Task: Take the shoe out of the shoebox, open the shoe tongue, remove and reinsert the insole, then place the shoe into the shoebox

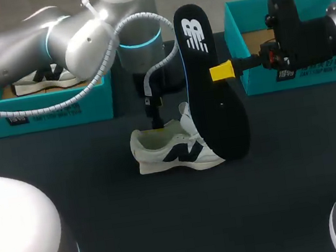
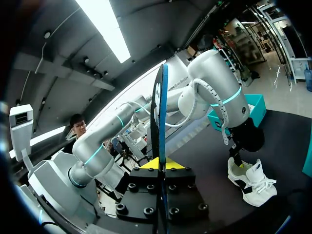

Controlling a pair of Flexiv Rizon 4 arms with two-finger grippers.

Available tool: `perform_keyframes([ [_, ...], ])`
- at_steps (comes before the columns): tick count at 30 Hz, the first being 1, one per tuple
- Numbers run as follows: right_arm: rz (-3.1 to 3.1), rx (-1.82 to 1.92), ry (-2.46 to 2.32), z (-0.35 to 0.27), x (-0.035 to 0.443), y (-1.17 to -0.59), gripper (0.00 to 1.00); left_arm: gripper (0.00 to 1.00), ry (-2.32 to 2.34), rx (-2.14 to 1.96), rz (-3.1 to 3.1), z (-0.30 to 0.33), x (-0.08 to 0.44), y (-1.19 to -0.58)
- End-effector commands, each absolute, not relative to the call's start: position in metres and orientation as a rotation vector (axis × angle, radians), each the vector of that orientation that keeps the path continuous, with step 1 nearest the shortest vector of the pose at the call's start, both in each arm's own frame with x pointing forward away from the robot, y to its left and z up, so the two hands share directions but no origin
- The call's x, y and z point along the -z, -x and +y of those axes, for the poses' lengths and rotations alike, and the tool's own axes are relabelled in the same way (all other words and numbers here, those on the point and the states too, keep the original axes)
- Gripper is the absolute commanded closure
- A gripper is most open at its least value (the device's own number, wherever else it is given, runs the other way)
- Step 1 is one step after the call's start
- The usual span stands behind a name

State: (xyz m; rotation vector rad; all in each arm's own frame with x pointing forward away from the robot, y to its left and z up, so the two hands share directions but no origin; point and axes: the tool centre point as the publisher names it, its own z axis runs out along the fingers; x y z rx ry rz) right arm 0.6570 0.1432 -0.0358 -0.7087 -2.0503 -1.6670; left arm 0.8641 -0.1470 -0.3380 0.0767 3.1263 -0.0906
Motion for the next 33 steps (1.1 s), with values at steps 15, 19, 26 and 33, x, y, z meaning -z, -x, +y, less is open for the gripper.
perform_keyframes([
  [15, -2.051, 1.665, 0.709, 0.144, 0.037, -0.658, 1.0, 0.03, -0.125, 0.151, 3.184, -0.193, 0.369, -0.869],
  [19, -2.051, 1.665, 0.709, 0.144, 0.037, -0.658, 1.0, 0.08, -0.118, 0.165, 3.192, -0.197, 0.372, -0.863],
  [26, -2.051, 1.665, 0.709, 0.144, 0.037, -0.658, 1.0, 0.3, -0.091, 0.167, 3.206, -0.194, 0.378, -0.858],
  [33, -2.051, 1.665, 0.709, 0.144, 0.037, -0.658, 1.0, 0.59, -0.097, 0.152, 3.214, -0.191, 0.38, -0.857],
])
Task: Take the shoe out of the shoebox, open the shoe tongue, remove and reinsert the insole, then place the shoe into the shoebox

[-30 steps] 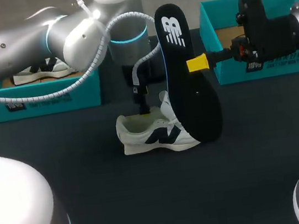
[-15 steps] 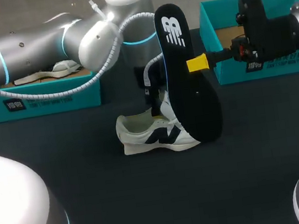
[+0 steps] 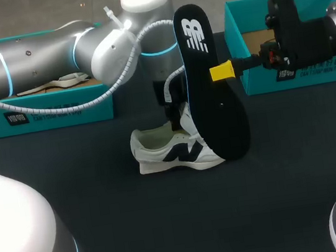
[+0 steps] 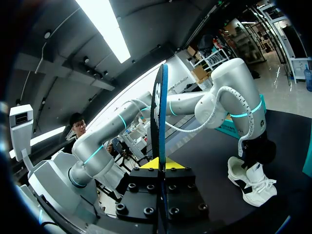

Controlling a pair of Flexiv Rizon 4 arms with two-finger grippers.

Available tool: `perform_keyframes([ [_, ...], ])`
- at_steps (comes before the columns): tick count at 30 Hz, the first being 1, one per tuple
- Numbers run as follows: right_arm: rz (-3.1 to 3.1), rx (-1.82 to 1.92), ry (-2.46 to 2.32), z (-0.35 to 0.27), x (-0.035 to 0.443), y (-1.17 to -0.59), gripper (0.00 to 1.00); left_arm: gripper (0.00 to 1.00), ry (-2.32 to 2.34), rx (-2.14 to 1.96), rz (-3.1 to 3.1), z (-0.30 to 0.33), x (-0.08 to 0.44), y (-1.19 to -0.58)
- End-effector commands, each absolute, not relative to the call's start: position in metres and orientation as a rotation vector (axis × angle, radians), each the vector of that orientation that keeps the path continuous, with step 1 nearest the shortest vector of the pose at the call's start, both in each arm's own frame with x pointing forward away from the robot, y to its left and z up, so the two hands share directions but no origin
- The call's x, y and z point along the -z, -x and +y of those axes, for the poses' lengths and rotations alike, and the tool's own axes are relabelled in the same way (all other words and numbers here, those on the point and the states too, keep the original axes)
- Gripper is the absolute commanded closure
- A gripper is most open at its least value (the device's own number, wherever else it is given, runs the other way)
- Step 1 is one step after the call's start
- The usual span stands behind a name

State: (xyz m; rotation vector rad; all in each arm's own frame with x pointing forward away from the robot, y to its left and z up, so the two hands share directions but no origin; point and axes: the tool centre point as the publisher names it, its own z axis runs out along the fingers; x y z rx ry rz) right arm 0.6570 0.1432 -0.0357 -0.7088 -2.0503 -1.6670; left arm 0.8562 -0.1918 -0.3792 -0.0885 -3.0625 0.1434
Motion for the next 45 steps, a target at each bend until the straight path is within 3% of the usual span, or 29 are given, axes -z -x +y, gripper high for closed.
perform_keyframes([
  [1, -2.051, 1.665, 0.709, 0.144, 0.037, -0.658, 1.0, 0.62, 0.092, -0.145, -3.059, -0.19, 0.38, -0.856],
  [4, -2.051, 1.665, 0.709, 0.144, 0.037, -0.658, 1.0, 0.77, 0.098, -0.144, -3.055, -0.19, 0.381, -0.853],
  [6, -2.051, 1.665, 0.709, 0.144, 0.037, -0.658, 1.0, 0.97, 0.103, -0.144, -3.052, -0.19, 0.382, -0.851],
  [7, -2.051, 1.665, 0.709, 0.144, 0.037, -0.658, 1.0, 1.0, 0.105, -0.144, -3.051, -0.191, 0.382, -0.849],
  [36, -2.051, 1.665, 0.709, 0.144, 0.037, -0.658, 1.0, 1.0, 0.083, -0.146, -3.057, -0.189, 0.383, -0.836],
  [45, -2.051, 1.665, 0.709, 0.144, 0.037, -0.658, 1.0, 1.0, 0.551, -0.161, -2.875, -0.19, 0.358, -0.854],
])
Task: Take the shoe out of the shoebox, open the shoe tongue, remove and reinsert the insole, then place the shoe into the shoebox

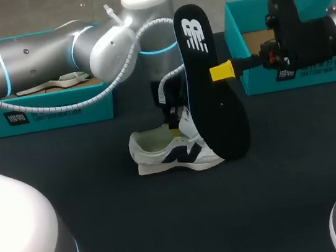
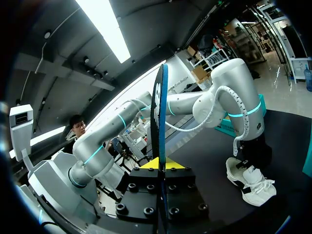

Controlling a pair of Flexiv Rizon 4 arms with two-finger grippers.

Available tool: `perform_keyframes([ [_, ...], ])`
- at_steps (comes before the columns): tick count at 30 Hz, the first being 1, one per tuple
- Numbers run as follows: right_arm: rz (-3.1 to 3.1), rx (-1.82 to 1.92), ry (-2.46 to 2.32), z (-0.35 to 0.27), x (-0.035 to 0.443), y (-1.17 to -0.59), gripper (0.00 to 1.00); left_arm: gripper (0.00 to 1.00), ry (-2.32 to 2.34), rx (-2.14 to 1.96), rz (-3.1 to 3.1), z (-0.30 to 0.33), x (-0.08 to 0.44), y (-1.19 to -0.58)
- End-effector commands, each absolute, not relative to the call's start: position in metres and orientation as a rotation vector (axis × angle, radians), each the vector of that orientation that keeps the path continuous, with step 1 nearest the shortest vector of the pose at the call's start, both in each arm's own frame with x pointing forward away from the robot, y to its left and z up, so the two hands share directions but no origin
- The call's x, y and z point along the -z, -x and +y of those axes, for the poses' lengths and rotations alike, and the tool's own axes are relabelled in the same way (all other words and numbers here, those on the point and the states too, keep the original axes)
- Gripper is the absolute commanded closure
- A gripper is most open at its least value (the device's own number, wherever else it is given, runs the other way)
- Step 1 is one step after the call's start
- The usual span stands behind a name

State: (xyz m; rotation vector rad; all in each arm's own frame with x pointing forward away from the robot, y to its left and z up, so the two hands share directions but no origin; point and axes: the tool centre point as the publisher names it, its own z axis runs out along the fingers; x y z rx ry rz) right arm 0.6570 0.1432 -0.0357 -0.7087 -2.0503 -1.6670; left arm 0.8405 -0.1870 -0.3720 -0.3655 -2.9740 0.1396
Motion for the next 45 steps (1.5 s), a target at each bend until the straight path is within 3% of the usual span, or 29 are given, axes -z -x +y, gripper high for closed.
perform_keyframes([
  [1, -2.051, 1.665, 0.709, 0.144, 0.037, -0.658, 1.0, 1.0, 0.585, -0.159, -2.854, -0.189, 0.353, -0.854],
  [23, -2.051, 1.665, 0.709, 0.144, 0.037, -0.658, 1.0, 1.0, 2.028, 0.04, -1.723, -0.202, 0.324, -0.873],
  [45, -2.051, 1.665, 0.709, 0.144, 0.037, -0.658, 1.0, 1.0, 2.185, 0.236, -1.59, -0.22, 0.327, -0.883],
])
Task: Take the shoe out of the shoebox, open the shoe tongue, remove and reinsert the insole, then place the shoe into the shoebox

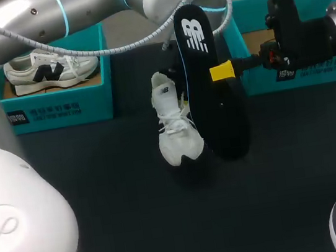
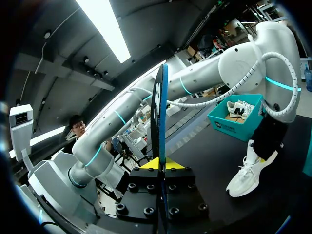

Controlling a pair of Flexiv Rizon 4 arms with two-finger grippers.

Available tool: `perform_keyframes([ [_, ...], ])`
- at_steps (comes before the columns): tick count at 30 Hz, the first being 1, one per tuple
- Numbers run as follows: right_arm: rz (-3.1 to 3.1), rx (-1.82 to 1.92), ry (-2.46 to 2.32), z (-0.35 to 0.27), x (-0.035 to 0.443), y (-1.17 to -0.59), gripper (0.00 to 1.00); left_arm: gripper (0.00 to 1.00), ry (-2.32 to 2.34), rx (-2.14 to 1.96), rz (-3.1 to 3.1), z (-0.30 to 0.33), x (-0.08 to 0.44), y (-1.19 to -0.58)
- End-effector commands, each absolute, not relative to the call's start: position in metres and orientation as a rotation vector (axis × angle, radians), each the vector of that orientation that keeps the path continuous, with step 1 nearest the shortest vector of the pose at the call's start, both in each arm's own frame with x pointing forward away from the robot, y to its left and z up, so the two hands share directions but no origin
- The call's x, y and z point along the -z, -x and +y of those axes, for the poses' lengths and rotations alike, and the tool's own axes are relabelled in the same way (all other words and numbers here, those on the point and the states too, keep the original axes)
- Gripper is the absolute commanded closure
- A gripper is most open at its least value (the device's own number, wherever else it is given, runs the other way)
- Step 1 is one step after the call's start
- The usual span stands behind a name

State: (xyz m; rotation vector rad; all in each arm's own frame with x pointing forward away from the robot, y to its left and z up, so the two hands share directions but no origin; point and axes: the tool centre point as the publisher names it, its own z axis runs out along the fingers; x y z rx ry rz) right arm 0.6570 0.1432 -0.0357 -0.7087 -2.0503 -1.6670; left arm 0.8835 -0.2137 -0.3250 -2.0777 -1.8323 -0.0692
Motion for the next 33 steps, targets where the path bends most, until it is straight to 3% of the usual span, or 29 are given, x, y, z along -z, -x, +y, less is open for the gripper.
perform_keyframes([
  [1, -2.051, 1.665, 0.709, 0.144, 0.037, -0.658, 1.0, 1.0, 2.186, 0.232, -1.588, -0.221, 0.328, -0.883],
  [33, -2.051, 1.665, 0.709, 0.144, 0.037, -0.658, 1.0, 1.0, 2.004, 0.246, -1.772, -0.237, 0.351, -0.878],
])
